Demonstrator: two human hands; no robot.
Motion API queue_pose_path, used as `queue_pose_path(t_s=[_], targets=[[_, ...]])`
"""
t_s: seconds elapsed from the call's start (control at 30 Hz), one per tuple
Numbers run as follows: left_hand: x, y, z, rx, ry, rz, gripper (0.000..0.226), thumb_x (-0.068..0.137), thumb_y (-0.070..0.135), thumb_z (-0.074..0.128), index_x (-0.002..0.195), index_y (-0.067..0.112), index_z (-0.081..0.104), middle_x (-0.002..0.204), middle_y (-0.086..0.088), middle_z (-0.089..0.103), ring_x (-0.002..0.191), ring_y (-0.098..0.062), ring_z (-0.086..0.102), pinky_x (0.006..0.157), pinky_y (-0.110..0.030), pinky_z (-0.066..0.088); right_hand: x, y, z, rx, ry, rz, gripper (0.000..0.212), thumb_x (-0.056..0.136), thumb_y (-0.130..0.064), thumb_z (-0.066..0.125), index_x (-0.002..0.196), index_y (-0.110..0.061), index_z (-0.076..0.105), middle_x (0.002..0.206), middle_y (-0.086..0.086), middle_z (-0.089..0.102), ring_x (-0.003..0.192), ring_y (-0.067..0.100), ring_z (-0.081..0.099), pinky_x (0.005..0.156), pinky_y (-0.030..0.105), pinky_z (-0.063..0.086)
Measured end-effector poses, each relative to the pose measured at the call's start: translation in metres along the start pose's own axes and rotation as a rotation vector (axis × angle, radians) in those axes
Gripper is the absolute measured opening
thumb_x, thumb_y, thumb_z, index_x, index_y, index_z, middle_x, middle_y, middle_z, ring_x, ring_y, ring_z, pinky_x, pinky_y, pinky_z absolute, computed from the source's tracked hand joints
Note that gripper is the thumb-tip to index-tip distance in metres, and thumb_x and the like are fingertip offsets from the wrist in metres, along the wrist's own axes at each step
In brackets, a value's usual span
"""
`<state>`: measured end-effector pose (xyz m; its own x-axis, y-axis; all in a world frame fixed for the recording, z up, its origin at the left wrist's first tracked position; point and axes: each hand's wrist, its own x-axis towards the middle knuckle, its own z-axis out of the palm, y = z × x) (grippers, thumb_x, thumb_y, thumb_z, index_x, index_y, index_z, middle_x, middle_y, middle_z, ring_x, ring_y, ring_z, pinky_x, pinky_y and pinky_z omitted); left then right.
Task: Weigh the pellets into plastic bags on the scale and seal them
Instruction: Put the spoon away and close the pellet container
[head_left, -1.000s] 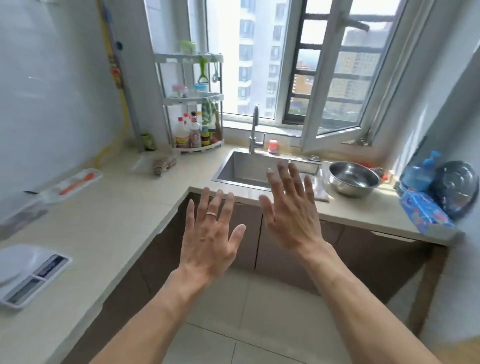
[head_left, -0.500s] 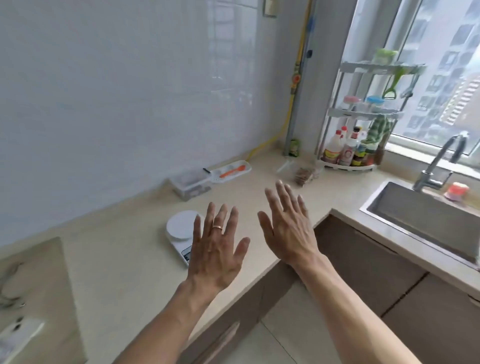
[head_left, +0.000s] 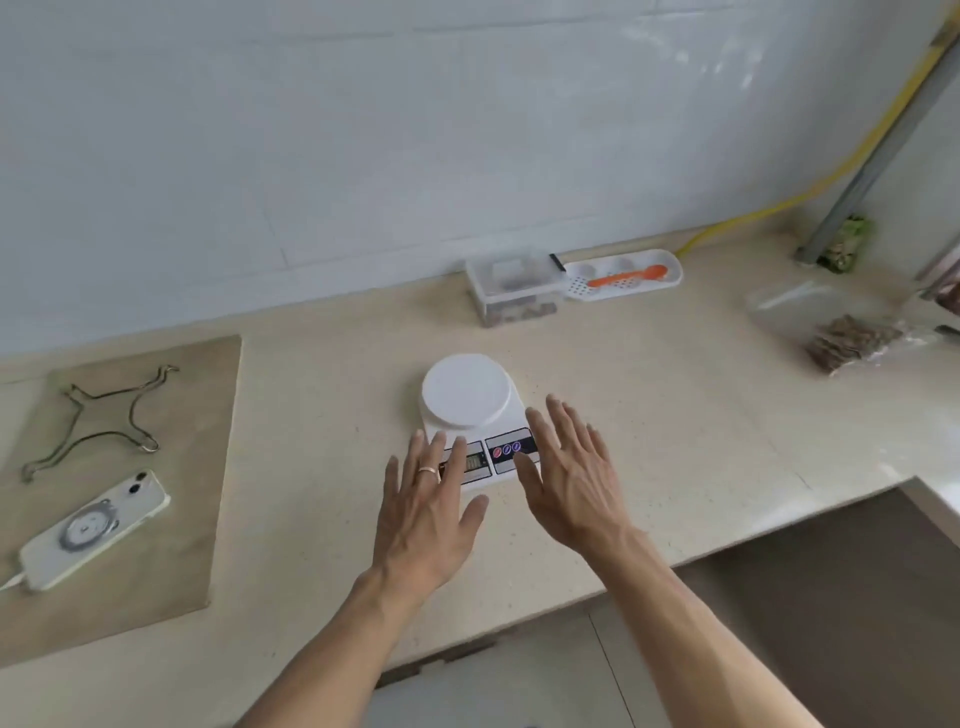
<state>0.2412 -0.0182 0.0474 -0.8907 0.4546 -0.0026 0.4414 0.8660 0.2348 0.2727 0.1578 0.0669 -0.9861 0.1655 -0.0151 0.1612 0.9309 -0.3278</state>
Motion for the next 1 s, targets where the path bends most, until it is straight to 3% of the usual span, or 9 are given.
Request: queue_pose_path(t_s=[0.1, 0.47, 0.73, 0.9, 1.0], targets=[[0.001, -0.001, 0.018, -0.013, -0.038, -0.091, 0.069, 0.099, 0.048, 0.035, 0.155, 0.02, 0.006, 0.162, -0.006, 0.008, 0.149, -0.025, -0.006, 0.119, -0.044, 0.0, 0.01, 0.017, 0.023, 0.004, -0.095, -0.028, 0.058, 0.104, -0.046, 0.026, 0.156, -0.024, 0.013, 0.166, 0.004, 0.0, 0.153, 0.021, 0.0, 0.122, 0.04, 0.005], [0.016, -0.004, 0.061, -0.035, -0.136, -0.23, 0.071, 0.099, 0.051, 0.033, 0.155, 0.02, 0.003, 0.162, -0.007, 0.006, 0.149, -0.024, -0.004, 0.12, -0.045, 0.005, 0.044, 0.039, 0.078, -0.067, -0.266, -0.148, 0.051, 0.104, -0.047, 0.029, 0.154, -0.034, 0.024, 0.166, 0.005, -0.003, 0.152, 0.024, -0.004, 0.121, 0.044, 0.009], [0.027, -0.005, 0.072, -0.051, -0.107, -0.235, 0.071, 0.098, 0.049, 0.037, 0.154, 0.019, 0.006, 0.161, -0.006, 0.01, 0.15, -0.024, 0.001, 0.12, -0.046, 0.012, 0.06, 0.045, 0.08, -0.098, -0.233, -0.222, 0.045, 0.101, -0.047, 0.038, 0.143, -0.033, 0.044, 0.165, 0.01, 0.009, 0.151, 0.03, 0.006, 0.118, 0.049, 0.018], [0.031, -0.007, 0.077, -0.053, -0.122, -0.233, 0.074, 0.096, 0.048, 0.045, 0.154, 0.019, 0.009, 0.16, -0.005, 0.013, 0.148, -0.025, 0.01, 0.119, -0.044, 0.019, 0.065, 0.046, 0.072, -0.085, -0.303, -0.223, 0.05, 0.1, -0.051, 0.042, 0.147, -0.035, 0.038, 0.165, 0.009, 0.0, 0.152, 0.028, 0.001, 0.119, 0.047, 0.014], [0.033, -0.01, 0.075, -0.069, -0.115, -0.238, 0.075, 0.095, 0.048, 0.047, 0.154, 0.018, 0.01, 0.16, -0.005, 0.013, 0.145, -0.025, 0.021, 0.116, -0.041, 0.026, 0.065, 0.05, 0.071, -0.048, -0.298, -0.178, 0.066, 0.096, -0.054, 0.048, 0.153, -0.029, 0.024, 0.165, 0.009, -0.001, 0.152, 0.026, 0.001, 0.12, 0.043, 0.012]])
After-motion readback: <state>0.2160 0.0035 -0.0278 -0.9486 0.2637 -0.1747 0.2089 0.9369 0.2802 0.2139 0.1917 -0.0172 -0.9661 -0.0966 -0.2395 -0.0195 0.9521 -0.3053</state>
